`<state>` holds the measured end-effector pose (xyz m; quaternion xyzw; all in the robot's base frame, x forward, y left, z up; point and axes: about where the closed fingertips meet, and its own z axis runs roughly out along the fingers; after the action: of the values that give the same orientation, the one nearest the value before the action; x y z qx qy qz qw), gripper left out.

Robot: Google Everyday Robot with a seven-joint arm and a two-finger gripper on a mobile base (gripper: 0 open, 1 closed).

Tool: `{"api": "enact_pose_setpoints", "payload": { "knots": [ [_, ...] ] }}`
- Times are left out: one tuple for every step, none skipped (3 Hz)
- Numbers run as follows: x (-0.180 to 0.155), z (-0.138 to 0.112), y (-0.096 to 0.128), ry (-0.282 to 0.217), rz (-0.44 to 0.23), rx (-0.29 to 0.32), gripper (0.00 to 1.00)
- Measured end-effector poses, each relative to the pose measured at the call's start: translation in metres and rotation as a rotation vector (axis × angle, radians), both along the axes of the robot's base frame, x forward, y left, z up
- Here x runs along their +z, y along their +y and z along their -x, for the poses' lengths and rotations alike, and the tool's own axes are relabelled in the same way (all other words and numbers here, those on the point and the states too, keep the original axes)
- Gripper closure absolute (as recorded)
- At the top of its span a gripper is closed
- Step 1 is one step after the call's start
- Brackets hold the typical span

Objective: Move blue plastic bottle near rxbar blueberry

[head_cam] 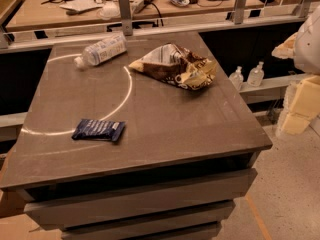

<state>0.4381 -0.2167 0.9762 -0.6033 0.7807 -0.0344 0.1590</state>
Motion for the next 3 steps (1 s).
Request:
{"api": "enact_pose_setpoints", "payload": {
  "knots": [
    [0.000,0.000,0.000,0.000,0.000,0.000,0.00],
    [0.004,-0.014,0.009,-0.063,-0.037,0.034,0.00],
    [0.016,-0.061,0.039,-0.213,-0.160,0.151,0.00]
  ]
}}
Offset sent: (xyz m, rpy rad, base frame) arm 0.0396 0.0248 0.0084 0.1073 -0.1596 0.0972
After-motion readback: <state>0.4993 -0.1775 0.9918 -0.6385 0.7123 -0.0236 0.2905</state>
